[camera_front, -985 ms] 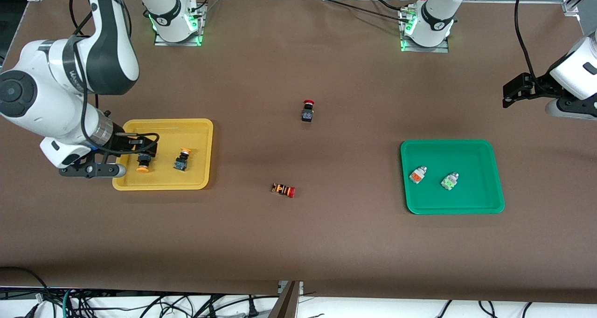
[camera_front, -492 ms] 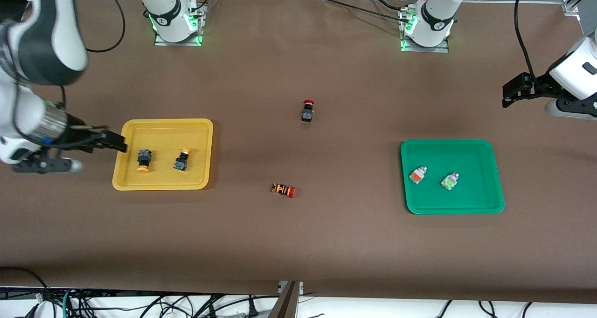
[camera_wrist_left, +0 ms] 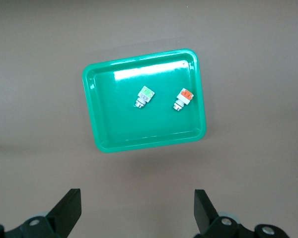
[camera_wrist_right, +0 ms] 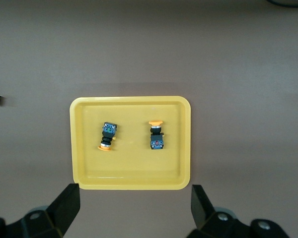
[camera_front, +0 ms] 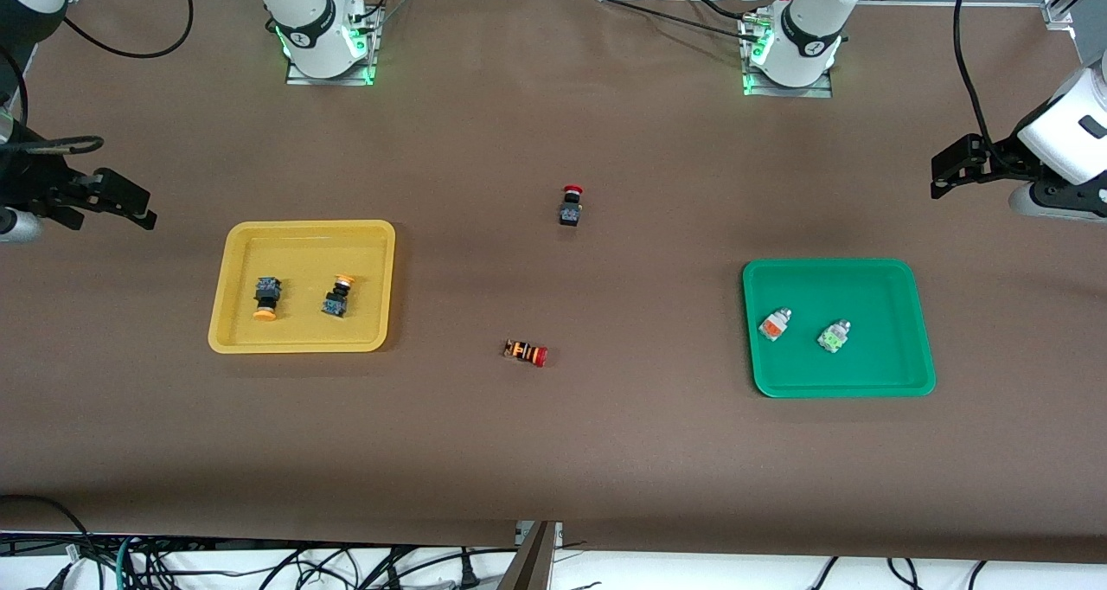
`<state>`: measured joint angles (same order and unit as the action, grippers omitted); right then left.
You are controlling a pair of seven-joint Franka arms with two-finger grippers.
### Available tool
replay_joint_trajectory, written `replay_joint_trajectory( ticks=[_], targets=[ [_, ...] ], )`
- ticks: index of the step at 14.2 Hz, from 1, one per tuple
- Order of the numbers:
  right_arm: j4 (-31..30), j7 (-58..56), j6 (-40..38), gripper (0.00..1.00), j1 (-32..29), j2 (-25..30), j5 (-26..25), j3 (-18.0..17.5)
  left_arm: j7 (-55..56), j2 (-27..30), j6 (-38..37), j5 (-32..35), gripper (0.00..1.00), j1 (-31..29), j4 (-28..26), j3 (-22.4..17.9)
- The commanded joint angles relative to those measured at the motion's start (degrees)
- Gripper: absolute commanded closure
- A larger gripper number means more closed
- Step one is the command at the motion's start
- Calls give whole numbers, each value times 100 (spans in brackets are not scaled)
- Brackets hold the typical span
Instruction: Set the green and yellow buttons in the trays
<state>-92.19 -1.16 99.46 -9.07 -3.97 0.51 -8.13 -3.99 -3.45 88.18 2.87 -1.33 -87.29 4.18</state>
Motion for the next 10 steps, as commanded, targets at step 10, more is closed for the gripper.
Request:
replay_joint_trajectory(
  ticks=[10],
  targets=[
    [509, -7, -41, 1, 54, -358, -104, -180, -5, 46, -161, -58, 0, -8, 45, 39]
  ],
)
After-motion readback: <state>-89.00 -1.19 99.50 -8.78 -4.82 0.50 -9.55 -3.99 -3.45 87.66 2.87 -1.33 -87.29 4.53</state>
